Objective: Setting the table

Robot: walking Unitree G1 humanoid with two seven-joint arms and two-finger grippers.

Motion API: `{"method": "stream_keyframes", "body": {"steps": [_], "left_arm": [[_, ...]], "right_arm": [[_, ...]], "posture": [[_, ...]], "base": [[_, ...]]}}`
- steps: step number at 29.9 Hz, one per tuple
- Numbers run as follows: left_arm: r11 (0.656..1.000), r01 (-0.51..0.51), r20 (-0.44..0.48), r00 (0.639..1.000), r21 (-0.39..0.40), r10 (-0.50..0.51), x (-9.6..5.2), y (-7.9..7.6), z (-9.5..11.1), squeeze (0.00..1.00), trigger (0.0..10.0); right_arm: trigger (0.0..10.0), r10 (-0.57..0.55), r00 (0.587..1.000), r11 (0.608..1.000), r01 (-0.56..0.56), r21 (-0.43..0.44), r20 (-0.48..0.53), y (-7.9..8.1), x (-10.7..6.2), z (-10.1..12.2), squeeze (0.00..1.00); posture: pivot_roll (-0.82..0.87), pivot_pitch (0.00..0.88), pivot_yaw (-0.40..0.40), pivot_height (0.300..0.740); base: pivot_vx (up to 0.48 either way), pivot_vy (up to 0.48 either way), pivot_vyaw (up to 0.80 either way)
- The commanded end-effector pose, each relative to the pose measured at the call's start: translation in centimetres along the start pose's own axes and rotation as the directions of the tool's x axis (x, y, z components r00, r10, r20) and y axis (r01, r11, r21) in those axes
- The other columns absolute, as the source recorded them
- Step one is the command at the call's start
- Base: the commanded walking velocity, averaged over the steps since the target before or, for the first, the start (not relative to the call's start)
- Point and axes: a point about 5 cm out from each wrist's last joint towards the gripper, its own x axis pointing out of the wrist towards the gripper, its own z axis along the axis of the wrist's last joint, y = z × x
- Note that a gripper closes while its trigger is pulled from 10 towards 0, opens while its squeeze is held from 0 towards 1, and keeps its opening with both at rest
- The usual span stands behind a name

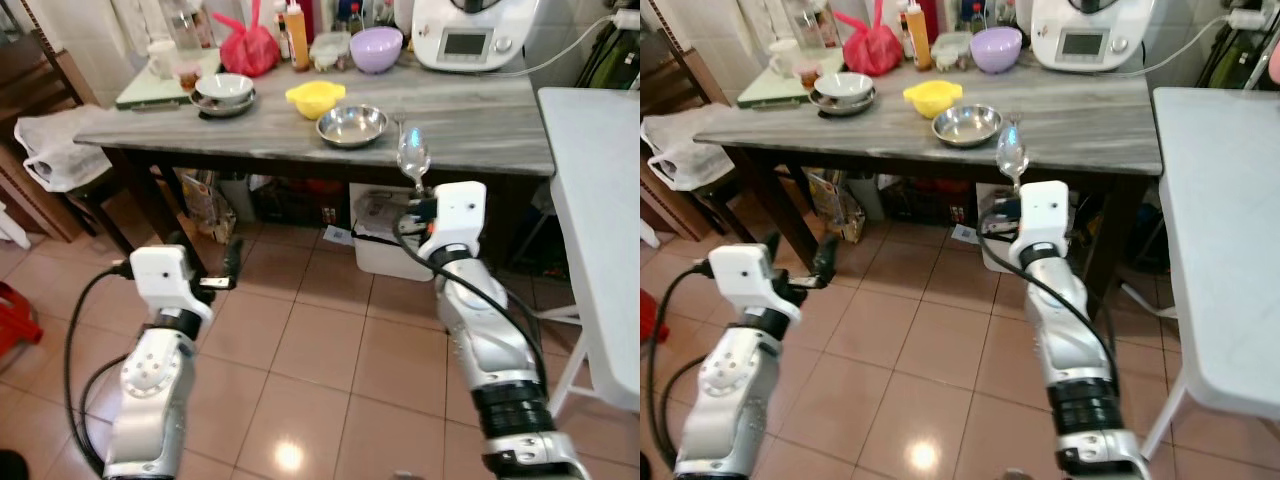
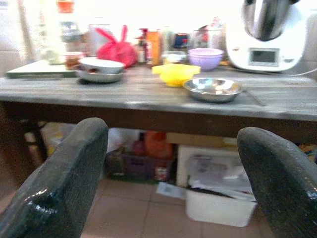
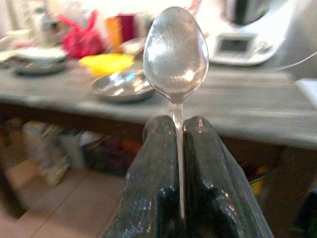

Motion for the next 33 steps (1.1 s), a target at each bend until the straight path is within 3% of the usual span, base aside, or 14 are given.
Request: {"method": "stream_keyframes", "body": {"steps": [1,10,33], "left_arm": [[1.000,-0.017,0.010,1.000,0.024,0.017,0.01,0.87,0.42,0.00,10.0],[1.000,-0.018,0.008,1.000,0.022,0.017,-0.14,0.79,0.36,0.00,10.0],[1.000,0.005,0.001,1.000,0.008,-0.005,-0.10,0.31,0.21,0.00,10.0]], "right_arm": [[10.0,0.027,1.000,0.999,-0.028,0.036,0.013,1.24,0.24,0.52,0.00],[10.0,0.024,1.000,0.999,-0.025,0.039,0.010,1.17,0.18,0.43,0.00],[10.0,0.023,1.000,0.999,-0.023,0.025,0.006,1.16,-0.14,0.29,0.00]], "posture": [[-0.09,0.054,0.091,0.740],[-0.09,0.057,0.092,0.740],[-0.10,0.068,0.097,0.740]], "base": [[0.322,0.000,-0.58],[0.323,0.000,-0.64],[0.326,0.000,0.00]]}}
